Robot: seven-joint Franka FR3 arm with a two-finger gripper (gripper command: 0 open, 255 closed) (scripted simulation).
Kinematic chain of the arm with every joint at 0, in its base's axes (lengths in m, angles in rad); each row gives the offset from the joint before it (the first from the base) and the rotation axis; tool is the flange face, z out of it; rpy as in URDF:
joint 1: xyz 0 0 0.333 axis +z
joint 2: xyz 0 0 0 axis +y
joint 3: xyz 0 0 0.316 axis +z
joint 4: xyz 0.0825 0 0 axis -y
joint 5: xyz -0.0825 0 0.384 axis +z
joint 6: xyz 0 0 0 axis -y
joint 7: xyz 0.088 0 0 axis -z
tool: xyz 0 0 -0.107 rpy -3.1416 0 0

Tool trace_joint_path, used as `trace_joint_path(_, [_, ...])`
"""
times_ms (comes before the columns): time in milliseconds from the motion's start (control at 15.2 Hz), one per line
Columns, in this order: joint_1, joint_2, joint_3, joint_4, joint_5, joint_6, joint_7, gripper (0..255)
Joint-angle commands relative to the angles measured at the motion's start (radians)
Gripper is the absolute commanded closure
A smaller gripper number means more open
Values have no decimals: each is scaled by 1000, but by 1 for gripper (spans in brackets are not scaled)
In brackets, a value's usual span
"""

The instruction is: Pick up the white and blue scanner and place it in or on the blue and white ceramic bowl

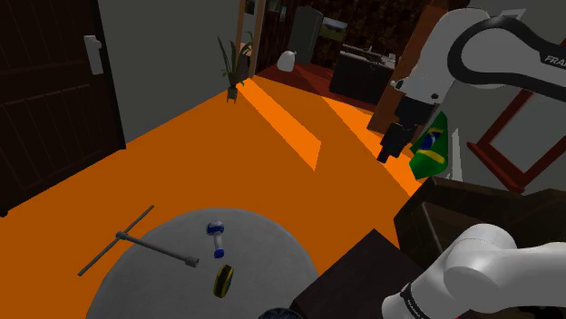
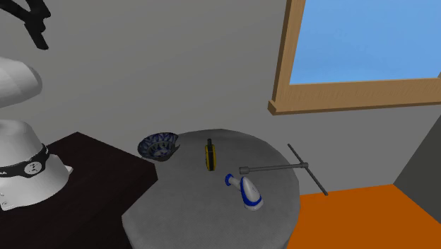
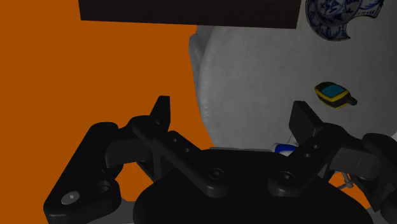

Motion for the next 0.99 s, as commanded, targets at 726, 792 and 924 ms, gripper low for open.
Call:
trace_joint_path(726, [62,232,135,-103,84,328,83,0])
trace_joint_path(792, [68,261,146,-105,90,357,90,0])
trace_joint_path(924, [78,321,170,-104,99,416,105,0])
